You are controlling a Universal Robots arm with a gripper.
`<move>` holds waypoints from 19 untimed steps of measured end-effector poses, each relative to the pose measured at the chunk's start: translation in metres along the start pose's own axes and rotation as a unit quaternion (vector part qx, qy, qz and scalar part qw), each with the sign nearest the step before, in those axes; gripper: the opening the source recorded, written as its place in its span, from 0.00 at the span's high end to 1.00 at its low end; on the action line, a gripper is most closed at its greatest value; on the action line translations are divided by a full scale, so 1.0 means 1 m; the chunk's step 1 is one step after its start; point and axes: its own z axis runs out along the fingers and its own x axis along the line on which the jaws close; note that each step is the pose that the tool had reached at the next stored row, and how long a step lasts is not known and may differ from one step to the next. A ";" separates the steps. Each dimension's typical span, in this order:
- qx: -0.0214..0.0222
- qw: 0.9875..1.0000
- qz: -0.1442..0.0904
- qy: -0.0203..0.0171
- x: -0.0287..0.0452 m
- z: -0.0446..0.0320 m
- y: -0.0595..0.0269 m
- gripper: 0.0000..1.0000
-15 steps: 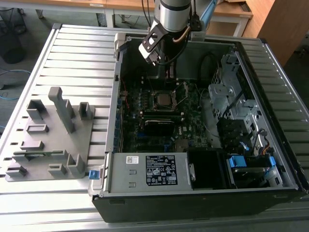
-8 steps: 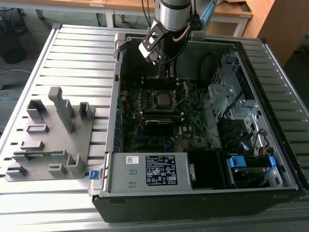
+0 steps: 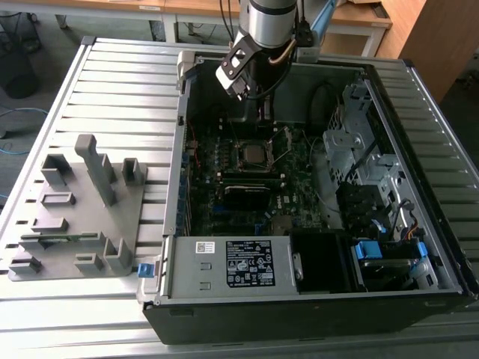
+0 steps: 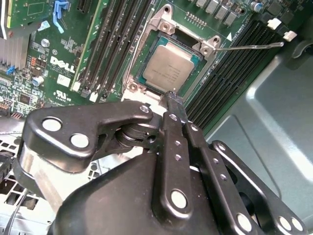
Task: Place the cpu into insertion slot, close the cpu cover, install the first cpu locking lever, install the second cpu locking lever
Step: 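Close the cpu cover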
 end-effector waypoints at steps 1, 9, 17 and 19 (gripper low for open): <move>0.000 1.000 0.000 0.000 0.0001 0.0001 0.0009 0.89; 0.000 1.000 0.000 0.000 0.0006 0.0012 0.0149 0.89; 0.000 1.000 0.000 0.000 0.0011 0.0022 0.0286 0.89; 0.000 1.000 0.000 0.000 0.0011 0.0018 0.0286 0.89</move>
